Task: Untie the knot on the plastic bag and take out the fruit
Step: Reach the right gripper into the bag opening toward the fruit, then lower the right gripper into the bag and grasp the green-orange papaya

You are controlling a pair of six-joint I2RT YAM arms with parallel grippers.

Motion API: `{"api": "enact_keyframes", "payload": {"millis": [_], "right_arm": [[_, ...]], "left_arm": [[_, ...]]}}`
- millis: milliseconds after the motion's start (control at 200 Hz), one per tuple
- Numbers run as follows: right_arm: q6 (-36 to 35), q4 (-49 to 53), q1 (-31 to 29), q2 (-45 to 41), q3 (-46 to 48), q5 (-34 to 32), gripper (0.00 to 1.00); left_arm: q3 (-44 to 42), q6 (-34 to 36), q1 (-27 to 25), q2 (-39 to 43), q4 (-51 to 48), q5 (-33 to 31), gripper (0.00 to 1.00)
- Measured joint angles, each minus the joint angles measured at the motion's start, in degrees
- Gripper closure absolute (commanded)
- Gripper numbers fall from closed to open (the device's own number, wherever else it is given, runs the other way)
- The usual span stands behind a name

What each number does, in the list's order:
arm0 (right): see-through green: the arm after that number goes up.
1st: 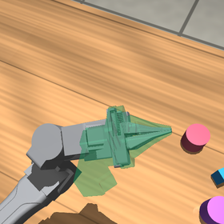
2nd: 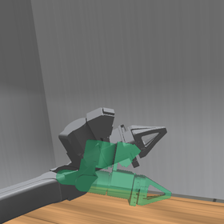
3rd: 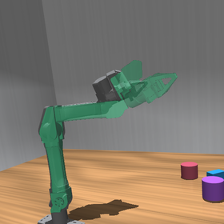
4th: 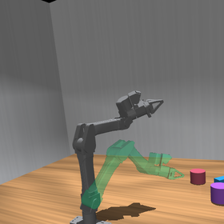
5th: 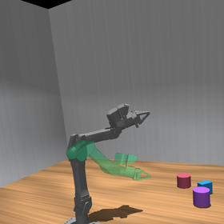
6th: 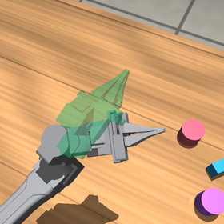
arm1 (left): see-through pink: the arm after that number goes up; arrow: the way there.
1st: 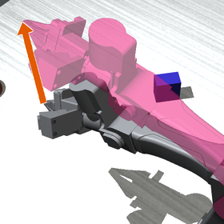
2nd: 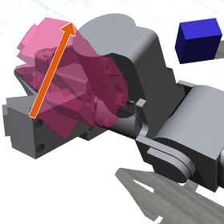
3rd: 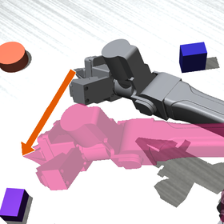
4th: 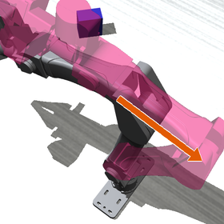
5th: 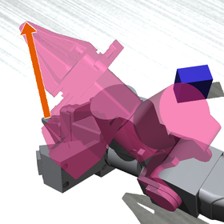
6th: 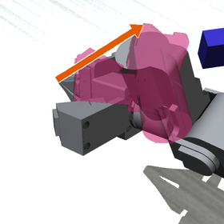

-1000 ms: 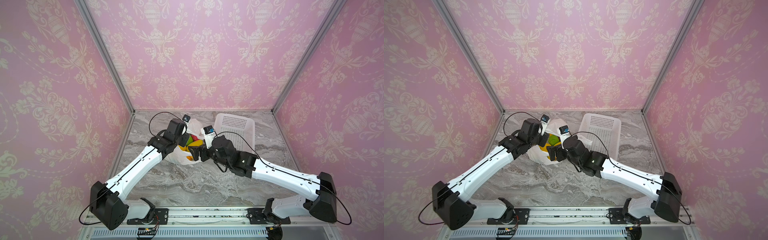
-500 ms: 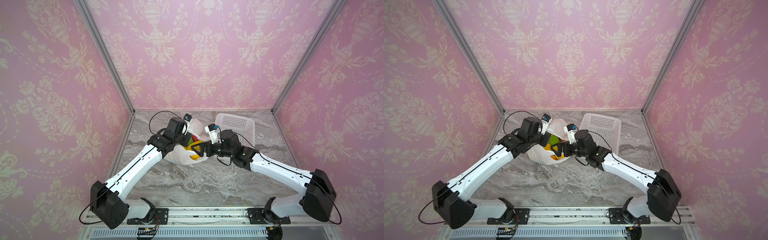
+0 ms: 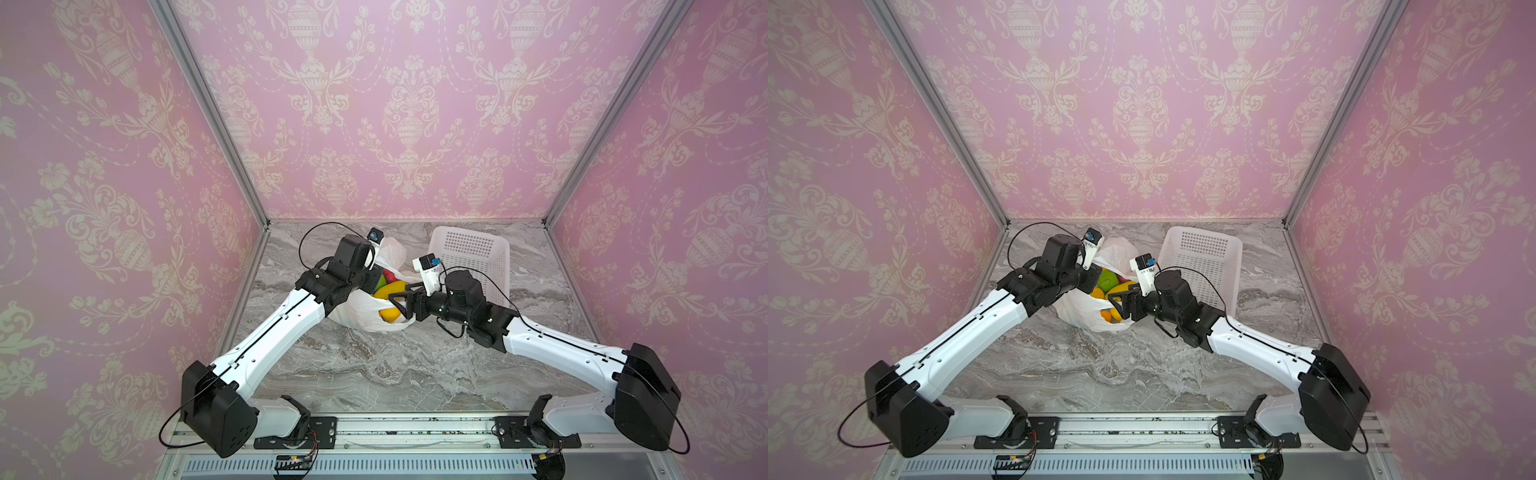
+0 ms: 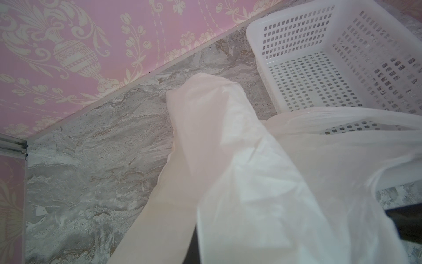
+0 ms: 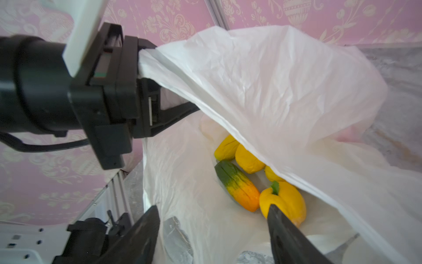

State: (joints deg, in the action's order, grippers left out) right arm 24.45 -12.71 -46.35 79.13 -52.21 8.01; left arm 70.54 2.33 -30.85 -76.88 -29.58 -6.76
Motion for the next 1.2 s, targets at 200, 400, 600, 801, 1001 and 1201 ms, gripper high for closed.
{"api": "enact_keyframes", "payload": {"millis": [200,400,600,801,1001,1201], "right_arm": [[-4.09,0.39,-4.63,6.99,-1.7,-3.54,0.22],[-4.96,-3.26,-6.54,0.66,3.08,-0.5,0.14],[-4.31,-3.96,-5.51,-7.74,6.71,-7.3,0.49],[-3.28,-3.37,-2.36,-4.57,6.93,-11.45,0.54],[-4.0,-1.33,-3.61,6.38,2.47,-9.9,0.42],[-3.63,-3.61,-7.85,18.1,-3.34,-10.43,0.33]], "left_arm": [[-0.59,1.36,0.0,0.02,0.24,-1.73,1.0],[-0.66,2.43,0.0,0.07,0.37,-3.02,1.0],[-0.66,2.75,0.26,0.07,0.37,-3.02,1.0],[-0.63,2.75,0.37,0.07,0.39,-2.99,1.0],[-0.68,2.78,0.37,0.42,0.46,-2.99,1.0],[-0.76,2.78,0.44,0.92,1.22,-2.97,1.0]]}}
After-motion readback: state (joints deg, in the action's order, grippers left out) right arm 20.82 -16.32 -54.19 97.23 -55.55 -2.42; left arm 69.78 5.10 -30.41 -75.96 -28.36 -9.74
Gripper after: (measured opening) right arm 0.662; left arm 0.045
